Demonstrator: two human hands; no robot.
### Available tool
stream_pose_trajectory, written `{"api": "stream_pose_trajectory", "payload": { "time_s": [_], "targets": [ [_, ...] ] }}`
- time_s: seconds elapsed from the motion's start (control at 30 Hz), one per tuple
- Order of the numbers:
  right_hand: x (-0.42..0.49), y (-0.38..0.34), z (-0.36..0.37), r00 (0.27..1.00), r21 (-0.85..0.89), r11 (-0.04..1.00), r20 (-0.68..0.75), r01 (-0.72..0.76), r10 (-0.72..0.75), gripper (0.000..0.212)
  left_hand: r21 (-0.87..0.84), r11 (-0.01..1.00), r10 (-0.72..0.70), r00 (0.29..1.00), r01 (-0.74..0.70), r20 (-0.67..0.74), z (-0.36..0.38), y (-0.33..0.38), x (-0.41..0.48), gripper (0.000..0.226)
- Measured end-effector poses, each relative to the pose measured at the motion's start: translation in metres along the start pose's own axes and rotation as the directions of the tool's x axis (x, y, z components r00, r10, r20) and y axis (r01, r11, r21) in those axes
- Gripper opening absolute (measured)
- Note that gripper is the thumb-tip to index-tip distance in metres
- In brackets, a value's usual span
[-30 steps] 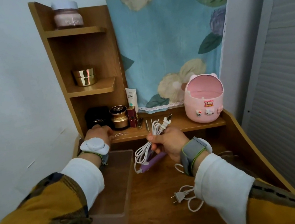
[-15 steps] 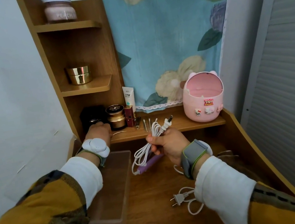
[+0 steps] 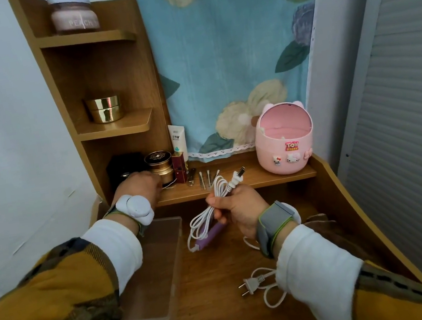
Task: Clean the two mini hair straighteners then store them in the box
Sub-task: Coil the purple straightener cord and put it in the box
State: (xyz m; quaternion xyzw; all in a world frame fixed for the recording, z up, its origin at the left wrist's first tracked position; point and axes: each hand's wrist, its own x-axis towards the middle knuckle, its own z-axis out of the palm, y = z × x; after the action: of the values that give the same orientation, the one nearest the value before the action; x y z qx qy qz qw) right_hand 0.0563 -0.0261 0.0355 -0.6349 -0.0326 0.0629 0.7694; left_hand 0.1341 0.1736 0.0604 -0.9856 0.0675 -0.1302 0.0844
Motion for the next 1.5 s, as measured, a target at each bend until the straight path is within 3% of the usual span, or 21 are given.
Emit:
{"api": "stream_pose_trajectory", "payload": {
  "time_s": [0.1, 0.23, 0.4, 0.63, 0.77, 0.83, 0.9, 1.0, 1.03, 1.1, 1.23, 1.4, 1.5],
  "targets": [
    [-0.001, -0.001, 0.001, 1.000, -0.002, 1.000, -0.008, -0.009, 0.009, 0.011, -0.039, 0.999, -0.008, 0.991, 0.003, -0.131, -0.001, 0.000, -0.005, 0.025],
    [-0.004, -0.002, 0.001, 1.000, 0.007, 1.000, -0.012, -0.016, 0.016, 0.009, -0.135, 0.991, -0.042, 0.992, 0.025, -0.120, -0.006, 0.000, -0.010, 0.023],
    [-0.009, -0.006, -0.005, 1.000, -0.035, 0.999, -0.005, 0.007, -0.007, 0.011, -0.453, 0.884, -0.011, 0.963, -0.116, -0.268, -0.018, 0.021, -0.028, 0.013],
    [-0.017, -0.012, -0.017, 0.987, -0.082, 0.985, -0.025, 0.155, -0.157, 0.018, -0.657, 0.698, 0.244, 0.957, -0.284, -0.155, -0.032, 0.070, -0.053, 0.008],
    [-0.028, -0.012, -0.025, 0.983, -0.156, 0.972, -0.012, 0.177, -0.181, 0.018, -0.668, 0.703, 0.289, 0.956, -0.245, -0.046, -0.040, 0.079, -0.058, 0.013],
    [-0.032, -0.014, -0.029, 0.983, -0.140, 0.974, -0.012, 0.177, -0.181, 0.018, -0.708, 0.683, 0.246, 0.969, -0.178, -0.006, -0.042, 0.083, -0.060, 0.012],
    [-0.036, -0.017, -0.032, 0.985, -0.082, 0.983, -0.049, 0.162, -0.167, 0.018, -0.831, 0.552, 0.182, 0.982, -0.068, 0.041, -0.042, 0.089, -0.065, 0.010],
    [-0.039, -0.018, -0.035, 0.986, 0.080, 0.992, -0.141, 0.098, -0.086, 0.019, -0.986, 0.102, 0.173, 0.974, 0.134, 0.150, -0.043, 0.103, -0.080, 0.013],
    [-0.039, -0.016, -0.035, 0.982, 0.116, 0.990, -0.178, 0.078, -0.057, 0.019, -0.986, 0.003, 0.167, 0.972, 0.166, 0.164, -0.042, 0.107, -0.084, 0.019],
    [-0.040, -0.014, -0.037, 0.969, 0.116, 0.992, -0.245, 0.049, -0.020, 0.018, -0.983, -0.065, 0.161, 0.973, 0.175, 0.162, -0.042, 0.115, -0.092, 0.027],
    [-0.045, -0.018, -0.043, 0.956, 0.058, 0.998, -0.292, 0.009, 0.008, 0.021, -0.976, -0.119, 0.167, 0.972, 0.184, 0.163, -0.046, 0.125, -0.103, 0.031],
    [-0.051, -0.023, -0.043, 0.965, 0.128, 0.991, -0.250, -0.045, 0.076, 0.027, -0.983, -0.124, 0.075, 0.989, 0.136, 0.127, -0.047, 0.131, -0.109, 0.021],
    [-0.049, -0.022, -0.042, 0.955, 0.231, 0.963, -0.229, -0.136, 0.190, 0.026, -0.999, 0.035, 0.038, 0.999, 0.020, 0.021, -0.043, 0.131, -0.109, 0.020]
  ]
}}
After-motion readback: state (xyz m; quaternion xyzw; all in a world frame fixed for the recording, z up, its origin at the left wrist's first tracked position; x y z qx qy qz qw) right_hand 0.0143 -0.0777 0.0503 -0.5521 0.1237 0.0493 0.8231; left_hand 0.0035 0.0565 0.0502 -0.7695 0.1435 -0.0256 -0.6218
